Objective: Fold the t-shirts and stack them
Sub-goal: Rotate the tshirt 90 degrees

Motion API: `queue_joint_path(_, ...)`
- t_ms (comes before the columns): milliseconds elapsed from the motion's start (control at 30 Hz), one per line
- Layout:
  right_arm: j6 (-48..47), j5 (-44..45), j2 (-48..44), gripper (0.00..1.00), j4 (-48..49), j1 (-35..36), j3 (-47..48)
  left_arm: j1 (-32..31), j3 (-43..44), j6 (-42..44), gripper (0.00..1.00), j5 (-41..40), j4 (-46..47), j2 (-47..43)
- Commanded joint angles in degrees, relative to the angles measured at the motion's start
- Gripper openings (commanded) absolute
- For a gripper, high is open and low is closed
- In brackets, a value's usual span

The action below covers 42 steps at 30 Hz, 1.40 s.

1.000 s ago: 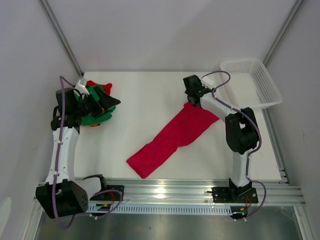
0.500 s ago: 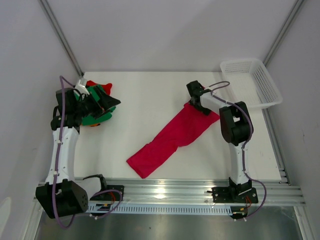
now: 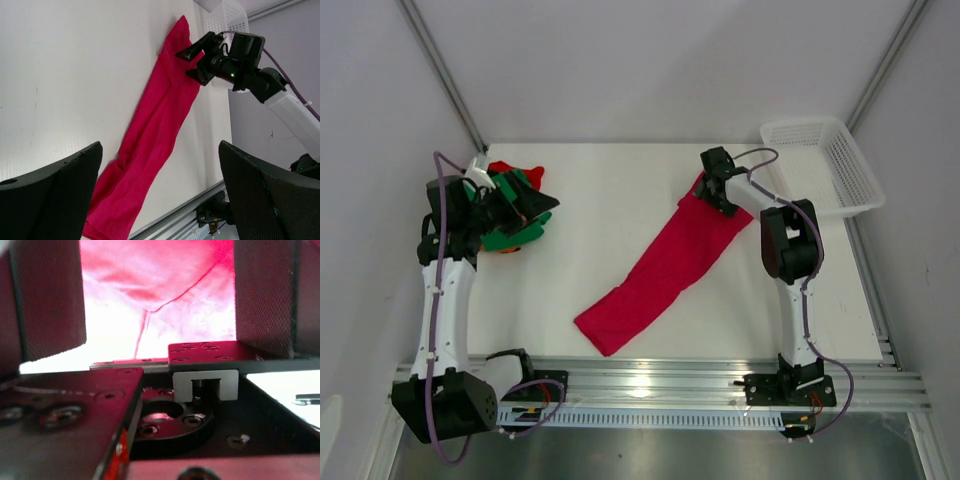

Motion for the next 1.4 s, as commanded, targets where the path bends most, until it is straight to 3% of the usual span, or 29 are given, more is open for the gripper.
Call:
queue_joint_path(0,-4.1,-15.0,6.8,0.83,3.8,0.8,2.6,1.0,2.5,1.3,1.00,-0.1,-0.5,-1.9)
queue_joint_path(200,-11.3,-22.2,8.7,0.83,10.0,3.3,3.6,1.7,4.8,3.2,1.00,-1.0,-4.3,-2.9)
queue_joint_path(467,-19.1,-36.4,13.8,0.83,9.7,7.5,12.0,2.0,1.2,2.3,1.00,-0.5,-4.3,-5.7)
queue_joint_path(800,-25.5,-46.6,18.2,0.84,9.3,14.1,18.7,2.0,-1.9,2.7,0.99,-1.1,-5.3,-8.3)
queue_joint_path(967,-24.6,-42.9,18.7,0.84,9.0,15.1,19.7,2.0,-3.1,2.5,1.00,-1.1,-5.2,-9.3)
queue_joint_path(1133,-21.7,-40.4,8.7,0.84,18.5,13.8,8.6,2.0,-5.7,1.5,0.99,-0.2,-3.6,-10.0)
queue_joint_path(1367,-25.5,-30.6,-6.9,0.85,21.2,14.3,1.6,1.9,-10.6,-0.7,1.00,2.6,0.8,-10.4)
